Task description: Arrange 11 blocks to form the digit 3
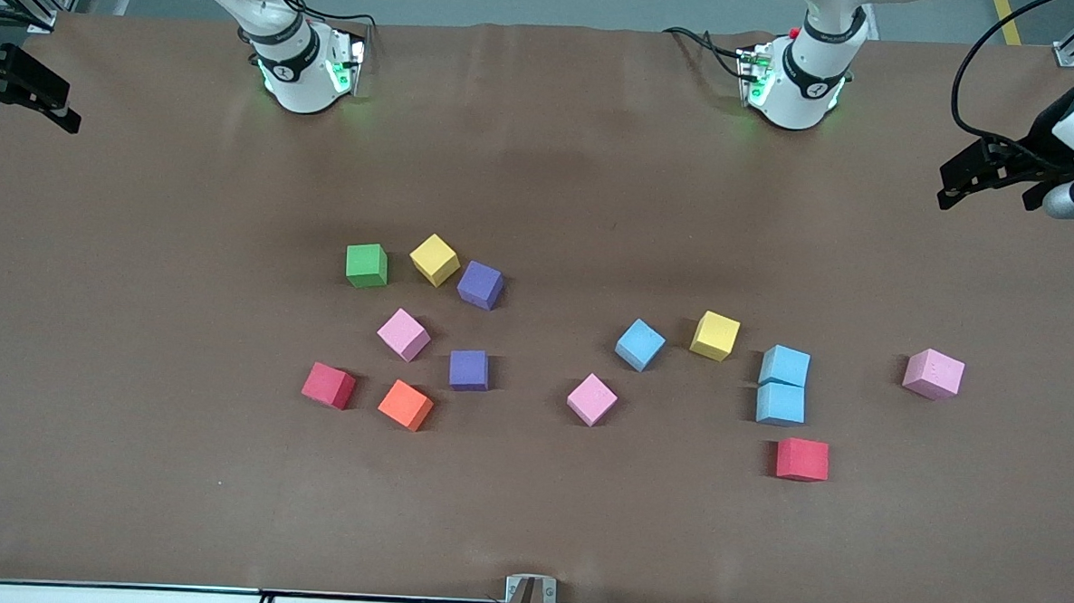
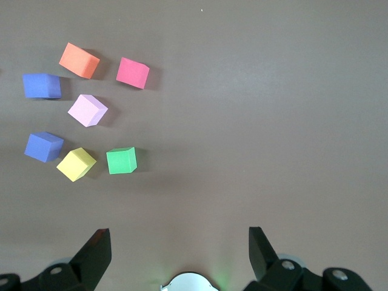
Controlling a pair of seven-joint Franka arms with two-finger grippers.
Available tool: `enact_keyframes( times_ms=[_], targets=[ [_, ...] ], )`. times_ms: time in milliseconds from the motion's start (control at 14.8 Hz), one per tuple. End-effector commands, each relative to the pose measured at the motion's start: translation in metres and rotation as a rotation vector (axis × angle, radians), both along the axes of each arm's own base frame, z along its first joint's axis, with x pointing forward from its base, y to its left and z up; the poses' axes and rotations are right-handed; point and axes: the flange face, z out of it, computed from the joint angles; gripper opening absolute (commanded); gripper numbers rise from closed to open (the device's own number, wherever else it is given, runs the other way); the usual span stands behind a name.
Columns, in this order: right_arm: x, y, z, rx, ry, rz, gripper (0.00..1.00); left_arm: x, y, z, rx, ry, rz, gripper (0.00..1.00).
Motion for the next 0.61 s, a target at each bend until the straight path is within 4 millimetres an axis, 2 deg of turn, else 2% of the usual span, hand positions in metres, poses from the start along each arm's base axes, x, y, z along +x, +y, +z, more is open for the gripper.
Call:
enact_keyframes(
  times_ms=[0,270,405,472,540],
  targets=[
    [-0.003,0.001,0.0,-0.006,0.002,0.01,1.0,-0.003,0.003,0.006,0.016,0.003,-0.014,1.0],
    [-0.003,0.001,-0.001,-0.008,0.005,0.009,1.0,0.004,0.003,0.004,0.013,0.003,-0.005,1.0],
    [-0.003,0.0,-0.001,-0.006,0.006,0.008,1.0,0.027,-0.01,-0.02,-0.007,0.043,-0.021,1.0],
    [-0.003,0.0,-0.001,-0.008,0.006,0.01,1.0,0.033,-0.024,-0.037,-0.009,0.072,-0.033,1.0],
    [-0.003,0.0,0.0,-0.007,0.006,0.013,1.0,0.043,-0.046,-0.058,-0.009,0.1,-0.058,1.0]
  ],
)
